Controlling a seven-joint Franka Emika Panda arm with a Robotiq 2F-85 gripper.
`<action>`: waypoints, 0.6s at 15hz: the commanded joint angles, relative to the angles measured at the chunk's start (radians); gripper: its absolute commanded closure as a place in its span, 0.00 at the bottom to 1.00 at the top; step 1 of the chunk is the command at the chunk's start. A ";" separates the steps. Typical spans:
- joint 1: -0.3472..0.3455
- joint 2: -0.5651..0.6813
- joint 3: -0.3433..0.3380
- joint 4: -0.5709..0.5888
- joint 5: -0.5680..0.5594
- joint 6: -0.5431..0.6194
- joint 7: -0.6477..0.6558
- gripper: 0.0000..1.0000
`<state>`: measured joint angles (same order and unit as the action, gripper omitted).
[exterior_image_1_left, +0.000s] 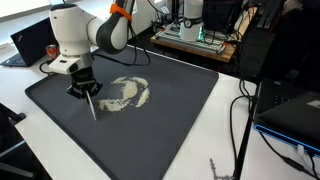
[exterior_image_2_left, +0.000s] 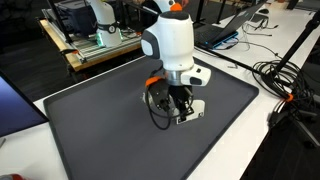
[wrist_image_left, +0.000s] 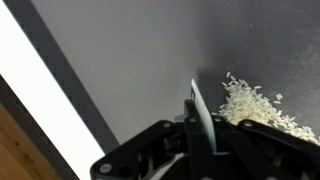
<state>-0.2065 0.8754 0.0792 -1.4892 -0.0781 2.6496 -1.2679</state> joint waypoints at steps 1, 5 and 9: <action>0.035 0.006 -0.041 -0.007 -0.051 0.038 0.045 0.99; 0.058 0.009 -0.058 -0.013 -0.087 0.022 0.055 0.99; 0.047 -0.009 -0.028 -0.050 -0.094 0.014 0.018 0.99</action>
<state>-0.1545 0.8871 0.0370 -1.4913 -0.1440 2.6662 -1.2396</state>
